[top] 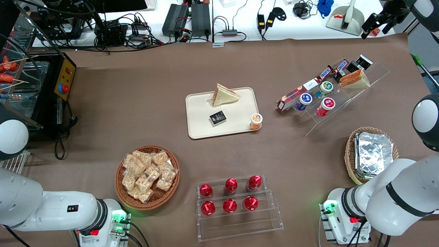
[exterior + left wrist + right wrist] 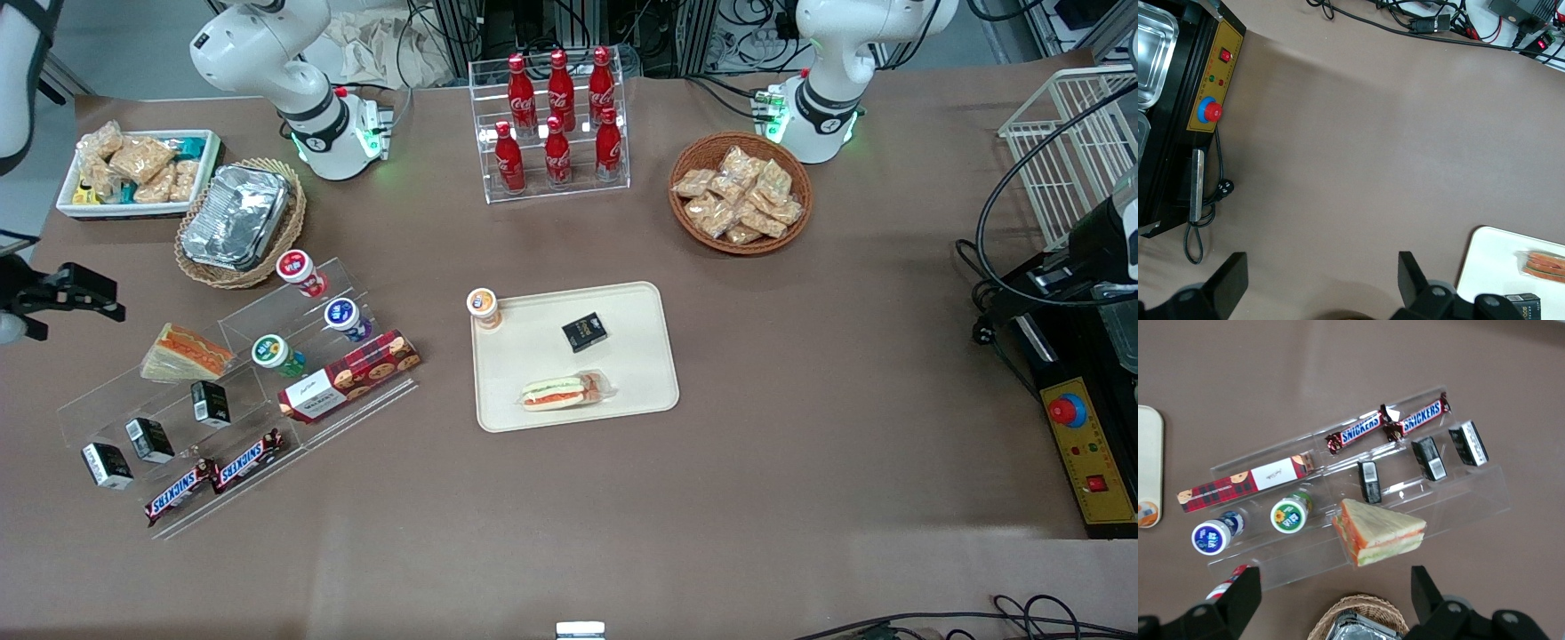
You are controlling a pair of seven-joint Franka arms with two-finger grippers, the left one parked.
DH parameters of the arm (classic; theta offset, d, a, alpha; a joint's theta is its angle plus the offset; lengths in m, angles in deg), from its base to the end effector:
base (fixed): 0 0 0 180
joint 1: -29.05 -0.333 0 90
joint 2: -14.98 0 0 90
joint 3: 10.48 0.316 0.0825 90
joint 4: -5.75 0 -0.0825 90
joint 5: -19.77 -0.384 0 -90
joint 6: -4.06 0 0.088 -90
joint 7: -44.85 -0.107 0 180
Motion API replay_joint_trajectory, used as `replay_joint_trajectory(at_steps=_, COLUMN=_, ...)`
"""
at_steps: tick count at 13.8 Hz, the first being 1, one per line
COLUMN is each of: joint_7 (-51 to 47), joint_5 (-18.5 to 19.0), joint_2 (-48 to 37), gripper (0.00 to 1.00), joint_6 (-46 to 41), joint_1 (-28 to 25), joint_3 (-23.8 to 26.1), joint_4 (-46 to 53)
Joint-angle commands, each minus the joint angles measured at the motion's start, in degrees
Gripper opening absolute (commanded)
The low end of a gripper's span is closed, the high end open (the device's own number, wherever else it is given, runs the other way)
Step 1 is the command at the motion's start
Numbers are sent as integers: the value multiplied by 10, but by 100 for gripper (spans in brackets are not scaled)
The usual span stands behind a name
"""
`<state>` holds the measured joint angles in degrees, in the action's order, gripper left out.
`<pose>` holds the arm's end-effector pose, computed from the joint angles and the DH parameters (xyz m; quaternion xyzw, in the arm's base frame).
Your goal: Place sandwich on tray
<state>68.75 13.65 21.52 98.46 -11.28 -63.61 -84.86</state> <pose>0.5744 -0.0940 0.5857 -0.9955 -0.0941 -0.0014 0.0076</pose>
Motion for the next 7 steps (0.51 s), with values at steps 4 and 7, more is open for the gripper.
replay_joint_trajectory(at_steps=4, joint_7=-18, joint_5=1, joint_2=-22, gripper=100, joint_6=-25, joint_1=348, joint_3=351, joint_4=-4)
replay_joint_trajectory(at_steps=7, joint_7=-76, joint_5=6, joint_2=-35, gripper=100, joint_6=-42, joint_1=450, joint_3=462, joint_4=-4)
